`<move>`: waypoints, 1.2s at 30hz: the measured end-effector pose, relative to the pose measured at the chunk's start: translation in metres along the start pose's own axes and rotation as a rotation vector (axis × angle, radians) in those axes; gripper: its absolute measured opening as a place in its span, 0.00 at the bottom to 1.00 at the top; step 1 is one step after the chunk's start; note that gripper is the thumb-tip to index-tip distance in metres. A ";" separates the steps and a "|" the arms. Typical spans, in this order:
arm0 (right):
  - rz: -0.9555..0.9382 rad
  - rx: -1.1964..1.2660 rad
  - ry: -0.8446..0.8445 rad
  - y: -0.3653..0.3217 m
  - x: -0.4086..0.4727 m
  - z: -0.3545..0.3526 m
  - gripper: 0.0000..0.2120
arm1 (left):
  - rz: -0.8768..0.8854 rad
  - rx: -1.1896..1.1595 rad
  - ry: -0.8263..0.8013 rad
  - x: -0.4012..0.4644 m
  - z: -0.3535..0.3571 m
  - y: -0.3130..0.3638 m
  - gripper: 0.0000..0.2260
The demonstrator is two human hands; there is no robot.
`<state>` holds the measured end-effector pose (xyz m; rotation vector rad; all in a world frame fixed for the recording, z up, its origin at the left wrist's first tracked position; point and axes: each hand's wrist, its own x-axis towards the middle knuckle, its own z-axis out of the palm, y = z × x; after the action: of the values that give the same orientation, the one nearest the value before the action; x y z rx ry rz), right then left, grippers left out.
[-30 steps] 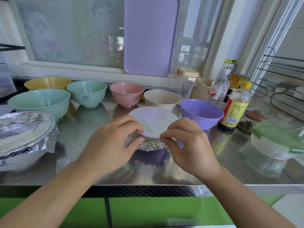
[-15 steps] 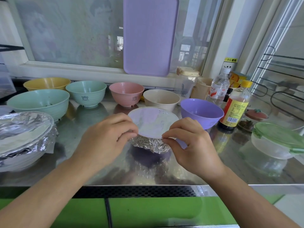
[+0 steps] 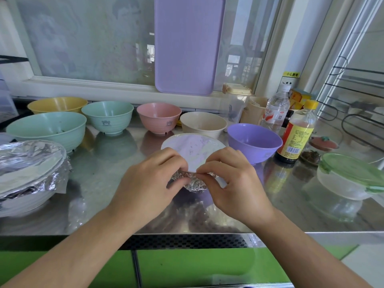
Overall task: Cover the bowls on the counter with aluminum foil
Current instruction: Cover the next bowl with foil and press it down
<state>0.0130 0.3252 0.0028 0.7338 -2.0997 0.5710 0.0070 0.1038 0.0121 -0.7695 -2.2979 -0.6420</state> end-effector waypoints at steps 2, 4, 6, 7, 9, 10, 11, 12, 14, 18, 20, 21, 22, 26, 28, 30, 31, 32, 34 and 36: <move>0.010 0.002 0.001 0.001 -0.001 -0.001 0.02 | -0.002 0.001 -0.011 0.001 -0.001 -0.002 0.10; 0.026 0.002 -0.002 0.002 -0.001 -0.003 0.03 | -0.009 -0.004 -0.024 0.001 -0.002 -0.004 0.11; 0.044 0.003 -0.005 0.002 -0.001 -0.005 0.04 | -0.023 -0.014 -0.027 0.000 -0.002 -0.006 0.12; 0.057 0.009 -0.003 0.002 -0.002 -0.007 0.05 | -0.040 -0.023 -0.022 -0.001 -0.001 -0.006 0.13; 0.111 0.034 0.004 0.001 -0.002 -0.011 0.09 | -0.091 -0.043 -0.007 -0.004 0.000 -0.006 0.15; 0.151 0.045 0.001 0.001 -0.001 -0.013 0.13 | -0.114 -0.053 -0.001 -0.006 0.001 -0.007 0.16; 0.201 0.056 -0.012 0.002 0.000 -0.015 0.18 | -0.132 -0.061 0.002 -0.007 0.001 -0.008 0.17; 0.265 0.068 -0.038 0.003 0.002 -0.016 0.24 | -0.144 -0.066 0.006 -0.008 0.002 -0.009 0.17; 0.400 0.105 -0.136 0.008 0.007 -0.016 0.35 | -0.160 -0.063 0.011 -0.009 0.005 -0.012 0.14; 0.456 0.088 -0.239 0.012 0.010 -0.009 0.40 | -0.184 -0.012 0.032 -0.009 0.010 -0.015 0.09; 0.465 0.058 -0.205 0.011 0.008 -0.007 0.40 | -0.197 -0.014 0.044 -0.008 0.011 -0.017 0.08; 0.478 0.053 -0.187 0.010 0.007 -0.006 0.40 | -0.211 -0.020 0.041 -0.008 0.012 -0.019 0.07; 0.492 0.059 -0.174 0.008 0.008 -0.006 0.39 | -0.225 -0.030 0.034 -0.008 0.014 -0.021 0.07; 0.594 0.212 -0.175 0.009 0.012 -0.006 0.34 | -0.225 -0.073 0.021 -0.009 0.017 -0.026 0.07; 0.706 0.359 -0.207 0.011 0.014 -0.005 0.32 | -0.222 -0.073 0.016 -0.009 0.017 -0.026 0.07; 0.740 0.449 -0.232 0.014 0.014 -0.004 0.33 | -0.219 -0.067 0.016 -0.009 0.017 -0.026 0.06; 0.730 0.457 -0.232 0.015 0.013 -0.003 0.34 | -0.214 -0.068 0.016 -0.009 0.018 -0.026 0.06; 0.717 0.455 -0.228 0.015 0.012 -0.002 0.34 | -0.209 -0.070 0.016 -0.008 0.018 -0.027 0.06; 0.703 0.456 -0.221 0.017 0.011 -0.001 0.34 | -0.197 -0.070 0.013 -0.008 0.019 -0.031 0.06; 0.697 0.449 -0.213 0.020 0.010 0.000 0.34 | -0.183 -0.066 0.012 -0.010 0.021 -0.031 0.06</move>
<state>-0.0053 0.3370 0.0083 0.2770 -2.4466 1.4284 -0.0158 0.0909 -0.0163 -0.5869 -2.3644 -0.8060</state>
